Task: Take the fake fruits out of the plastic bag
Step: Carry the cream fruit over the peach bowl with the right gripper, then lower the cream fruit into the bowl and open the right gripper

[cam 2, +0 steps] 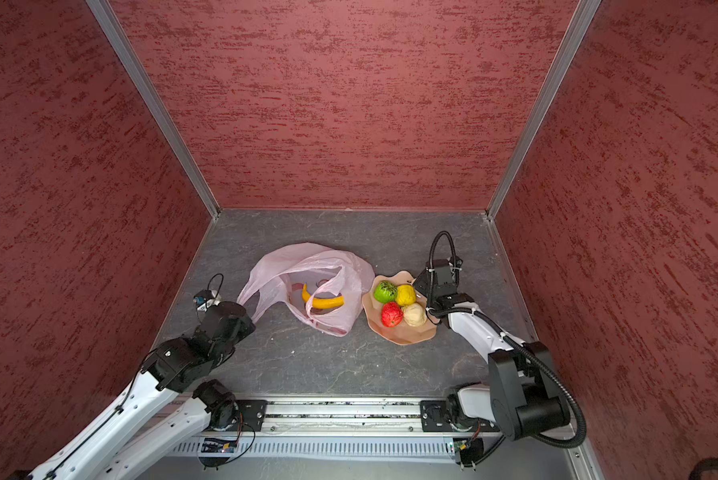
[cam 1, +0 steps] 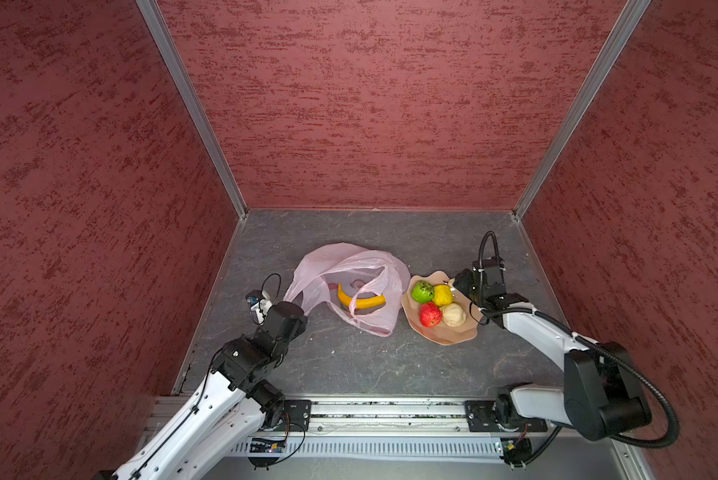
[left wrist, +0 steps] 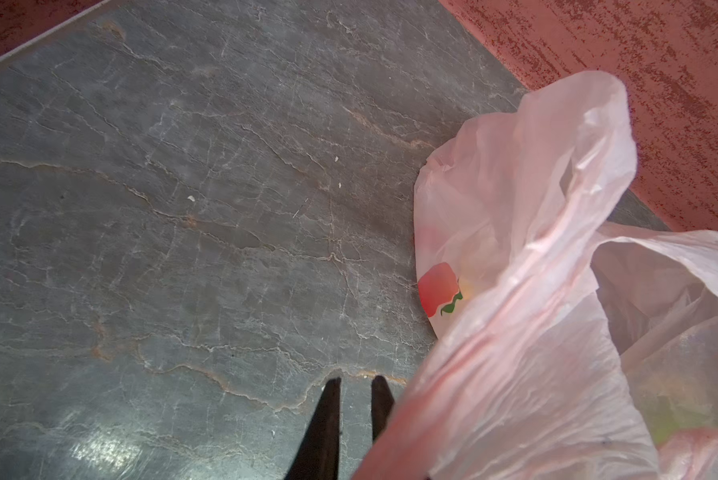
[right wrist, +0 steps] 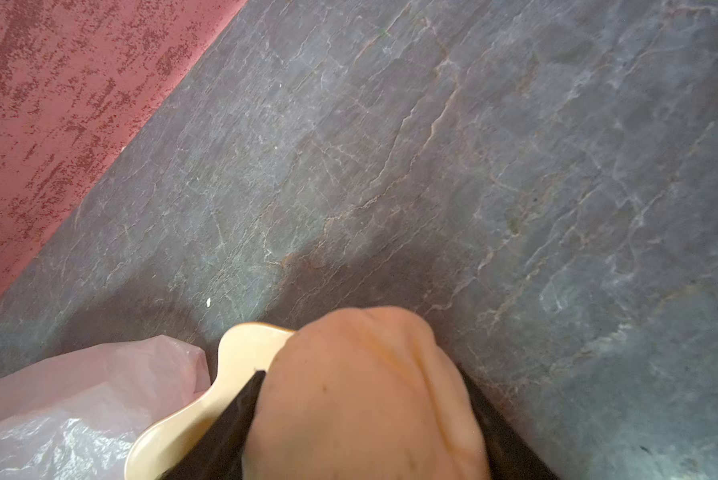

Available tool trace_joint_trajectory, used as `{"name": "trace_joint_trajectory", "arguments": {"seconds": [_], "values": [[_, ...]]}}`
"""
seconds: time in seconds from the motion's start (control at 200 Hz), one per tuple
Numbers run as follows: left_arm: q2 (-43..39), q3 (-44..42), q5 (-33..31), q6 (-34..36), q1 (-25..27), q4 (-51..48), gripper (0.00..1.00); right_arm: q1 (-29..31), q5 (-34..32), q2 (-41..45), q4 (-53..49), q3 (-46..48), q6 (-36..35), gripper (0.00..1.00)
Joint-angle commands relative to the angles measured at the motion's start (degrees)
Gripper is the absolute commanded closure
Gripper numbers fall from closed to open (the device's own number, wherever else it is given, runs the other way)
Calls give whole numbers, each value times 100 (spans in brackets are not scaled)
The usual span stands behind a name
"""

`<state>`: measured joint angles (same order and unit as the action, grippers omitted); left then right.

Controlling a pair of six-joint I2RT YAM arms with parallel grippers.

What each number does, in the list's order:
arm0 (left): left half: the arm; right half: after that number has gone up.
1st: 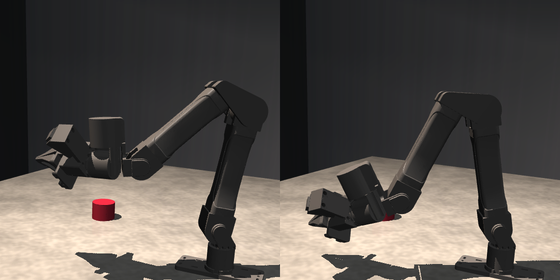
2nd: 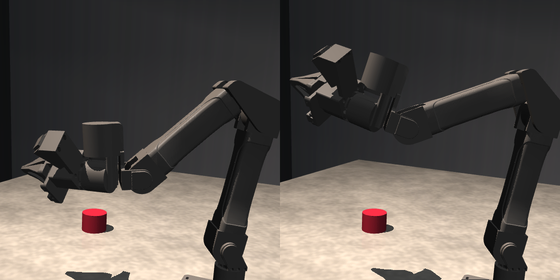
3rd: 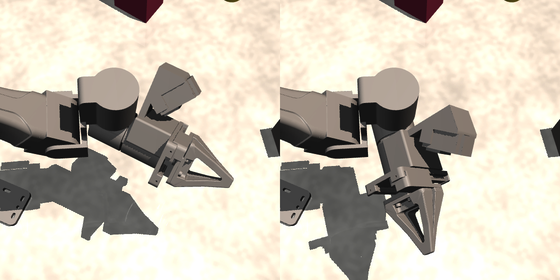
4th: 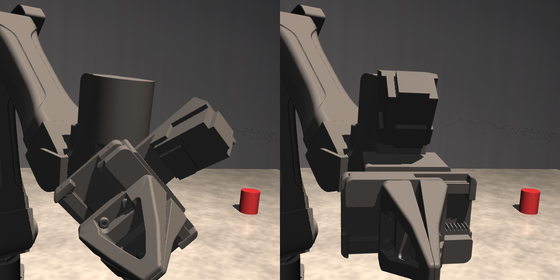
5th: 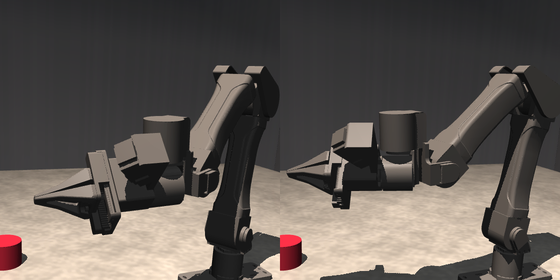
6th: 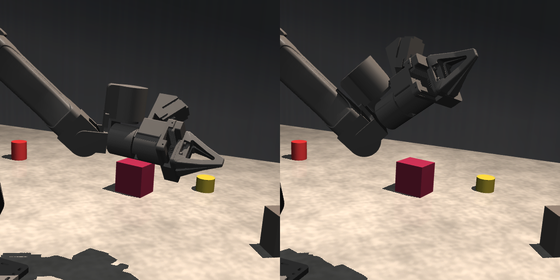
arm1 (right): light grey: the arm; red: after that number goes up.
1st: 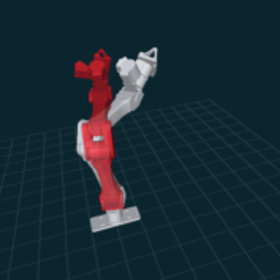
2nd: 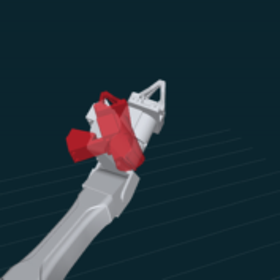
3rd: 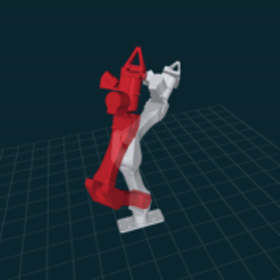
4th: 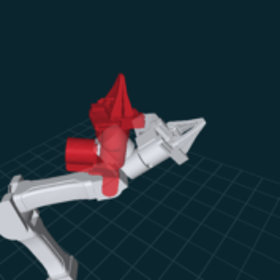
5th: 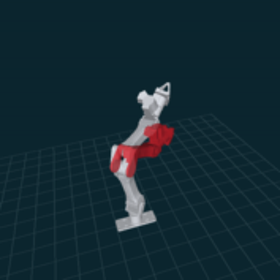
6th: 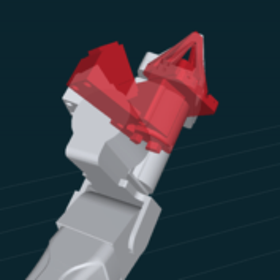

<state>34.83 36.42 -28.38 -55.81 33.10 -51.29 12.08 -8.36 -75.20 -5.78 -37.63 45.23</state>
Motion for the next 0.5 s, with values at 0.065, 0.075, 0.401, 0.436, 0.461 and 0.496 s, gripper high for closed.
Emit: {"name": "trace_joint_trajectory", "arguments": {"seconds": [0.065, 0.075, 0.401, 0.436, 0.461, 0.496], "values": [[-105, -55, 26, 60, -24, 100, 83, 116, -16, 111, -6, 76, 218, 49], [-112, -56, 19, 61, -30, 101, 83, 123, -16, 117, -10, 75, 217, 49], [-378, -135, 7, 79, -102, 14, 83, 341, -159, 188, -132, 79, 459, 45], [-395, -151, 17, 95, -108, 15, 83, 376, -173, 180, -142, 88, 480, 45], [-413, -161, 23, 97, -118, 14, 83, 393, -198, 185, -152, 89, 498, 44], [-432, -164, 41, 111, -128, 15, 83, 424, -216, 181, -167, 99, 529, 43]]}}
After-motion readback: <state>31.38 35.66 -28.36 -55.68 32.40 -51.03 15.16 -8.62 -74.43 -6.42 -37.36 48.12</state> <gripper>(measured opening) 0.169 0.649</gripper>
